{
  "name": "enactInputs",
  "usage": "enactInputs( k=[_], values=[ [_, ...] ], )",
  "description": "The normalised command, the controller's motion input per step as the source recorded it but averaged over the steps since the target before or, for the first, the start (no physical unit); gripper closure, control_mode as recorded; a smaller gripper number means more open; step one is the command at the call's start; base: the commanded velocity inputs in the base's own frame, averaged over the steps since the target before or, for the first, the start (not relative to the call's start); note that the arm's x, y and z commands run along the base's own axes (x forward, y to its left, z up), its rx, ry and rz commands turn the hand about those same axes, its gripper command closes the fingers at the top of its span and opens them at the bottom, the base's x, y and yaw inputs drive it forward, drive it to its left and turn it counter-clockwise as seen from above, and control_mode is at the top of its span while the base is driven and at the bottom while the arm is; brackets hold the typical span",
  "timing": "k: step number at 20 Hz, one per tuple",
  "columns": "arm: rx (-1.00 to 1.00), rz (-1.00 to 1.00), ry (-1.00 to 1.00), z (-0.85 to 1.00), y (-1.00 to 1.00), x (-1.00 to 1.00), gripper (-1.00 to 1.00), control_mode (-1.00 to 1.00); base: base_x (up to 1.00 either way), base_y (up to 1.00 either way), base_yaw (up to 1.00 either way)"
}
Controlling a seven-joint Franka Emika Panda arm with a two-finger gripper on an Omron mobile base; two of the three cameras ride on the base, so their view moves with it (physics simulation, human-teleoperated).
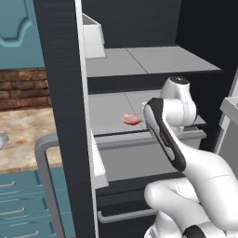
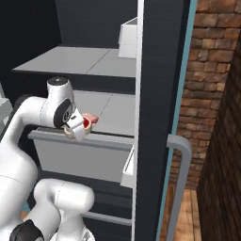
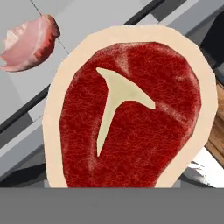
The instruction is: Place the steak on the counter behind the older steak on the same shelf of the fridge to maintain FIFO order. Close the fridge door when finished.
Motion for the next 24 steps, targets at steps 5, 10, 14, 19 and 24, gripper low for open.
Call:
enactInputs(
  k=[5,10,14,19,24],
  values=[
    [0.00,0.22,-0.23,-0.14,-0.53,0.81,1.00,-1.00,0.00,0.00,0.00],
    [-0.03,0.15,-0.09,-0.12,-0.37,0.82,1.00,-1.00,0.00,0.00,0.00],
    [-0.03,0.11,-0.06,-0.06,-0.32,0.72,1.00,-1.00,0.00,0.00,0.00],
    [0.00,0.12,-0.14,0.00,-0.35,0.70,1.00,-1.00,0.00,0.00,0.00],
    [-0.06,0.16,-0.06,-0.02,-0.07,0.66,1.00,-1.00,0.00,0.00,0.00]
  ],
)
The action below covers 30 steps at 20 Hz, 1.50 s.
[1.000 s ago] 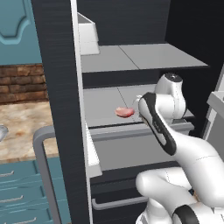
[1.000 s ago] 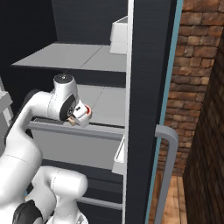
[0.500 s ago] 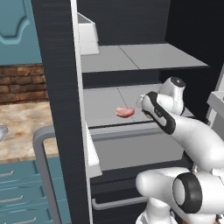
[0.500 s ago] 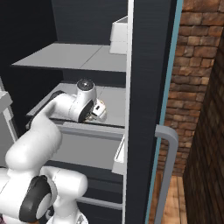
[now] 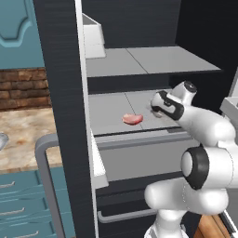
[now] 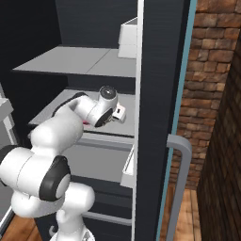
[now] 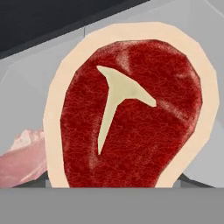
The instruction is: Place the steak on the counter behind the older steak on the same shelf of the fridge to maintain FIFO order. Close the fridge door when finished.
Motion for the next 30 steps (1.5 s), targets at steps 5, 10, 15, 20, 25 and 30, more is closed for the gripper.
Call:
enactInputs(
  k=[5,10,15,20,25,30],
  values=[
    [-0.09,0.11,0.00,-0.06,0.00,0.60,1.00,-1.00,0.00,0.00,0.00],
    [-0.11,0.08,0.00,-0.13,0.00,0.48,1.00,-1.00,0.00,0.00,0.00],
    [-0.08,0.04,0.00,-0.21,0.00,0.34,1.00,-1.00,0.00,0.00,0.00],
    [-0.02,0.00,0.00,-0.24,0.00,0.15,1.00,-1.00,0.00,0.00,0.00],
    [-0.03,0.00,0.00,-0.18,0.00,0.53,1.00,-1.00,0.00,0.00,0.00],
    [-0.03,0.00,0.01,-0.13,0.00,0.60,1.00,-1.00,0.00,0.00,0.00]
  ],
)
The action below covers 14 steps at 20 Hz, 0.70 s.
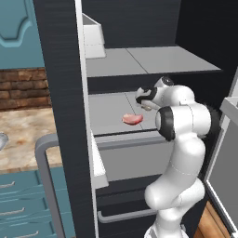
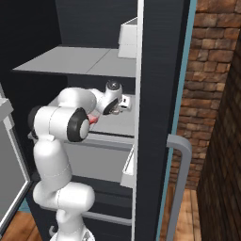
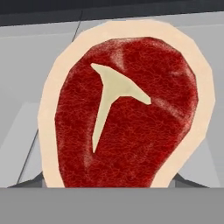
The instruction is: Place the steak on the counter behind the older steak on the same shelf of the fridge to maintain FIFO order. Close the fridge door when finished.
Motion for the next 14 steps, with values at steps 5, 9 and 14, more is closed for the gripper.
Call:
enactInputs(
  k=[5,9,14],
  values=[
    [-0.07,0.00,0.00,-0.39,0.00,0.44,1.00,-1.00,0.00,0.00,0.00],
    [-0.08,0.00,-0.01,-0.44,0.00,0.25,1.00,-1.00,0.00,0.00,0.00],
    [-0.06,0.00,-0.01,-0.46,0.02,0.19,1.00,-1.00,0.00,0.00,0.00]
  ],
)
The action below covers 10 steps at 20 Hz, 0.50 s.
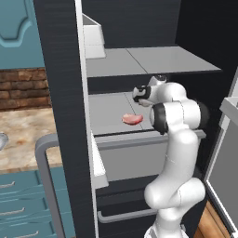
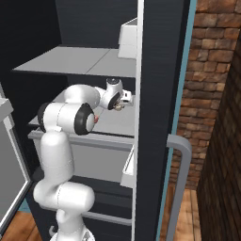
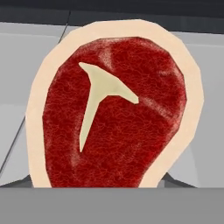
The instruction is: Place the steak on the counter behind the older steak on the same shelf of the fridge to maintain FIFO order. Close the fridge door when finished.
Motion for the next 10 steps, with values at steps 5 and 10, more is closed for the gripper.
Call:
enactInputs(
  k=[5,10],
  values=[
    [-0.08,0.00,-0.06,-0.54,0.20,-0.06,-1.00,-1.00,0.00,0.00,0.00],
    [-0.01,0.00,-0.12,-0.27,0.11,-0.22,-1.00,-1.00,0.00,0.00,0.00]
  ],
)
